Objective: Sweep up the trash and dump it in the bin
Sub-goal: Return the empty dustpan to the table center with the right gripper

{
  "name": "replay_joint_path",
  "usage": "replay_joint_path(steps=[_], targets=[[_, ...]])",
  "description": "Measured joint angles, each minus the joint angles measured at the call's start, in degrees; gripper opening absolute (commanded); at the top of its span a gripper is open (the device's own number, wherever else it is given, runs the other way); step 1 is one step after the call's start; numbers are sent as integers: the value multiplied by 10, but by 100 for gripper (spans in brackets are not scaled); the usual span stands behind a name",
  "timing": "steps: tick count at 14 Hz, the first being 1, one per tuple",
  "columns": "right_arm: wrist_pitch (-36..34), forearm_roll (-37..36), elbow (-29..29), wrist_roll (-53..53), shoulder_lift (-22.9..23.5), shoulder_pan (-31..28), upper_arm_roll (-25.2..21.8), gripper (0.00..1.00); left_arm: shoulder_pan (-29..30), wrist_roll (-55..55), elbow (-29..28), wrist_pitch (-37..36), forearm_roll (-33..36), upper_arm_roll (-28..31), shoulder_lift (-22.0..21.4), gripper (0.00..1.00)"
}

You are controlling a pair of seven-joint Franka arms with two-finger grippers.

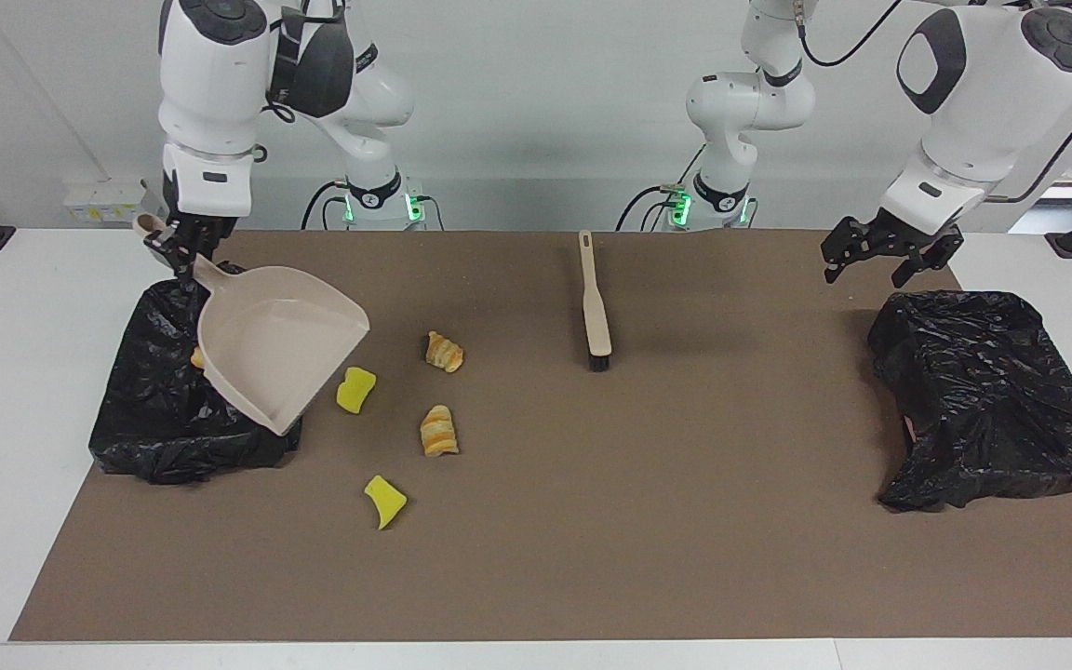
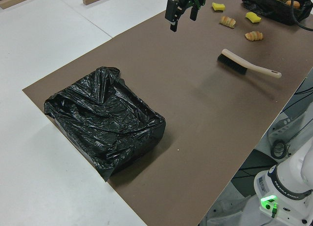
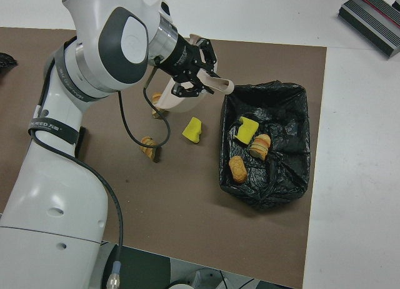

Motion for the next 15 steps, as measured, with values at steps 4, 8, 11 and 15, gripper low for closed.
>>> replay_joint_path(steps=[4, 8, 11, 15], targets=[[-2, 63, 89, 248, 90, 72, 0, 0, 0, 0, -1, 1, 0, 0, -2, 100], [1, 92, 220, 503, 208, 168, 1, 0, 0, 0, -1, 1, 0, 1, -2, 100], [10, 93, 310, 668, 308, 235, 0, 0, 0, 0, -1, 1, 0, 1, -2, 100], [59, 93, 368, 795, 402, 279, 0, 0, 0, 0, -1, 1, 0, 1, -2, 100]])
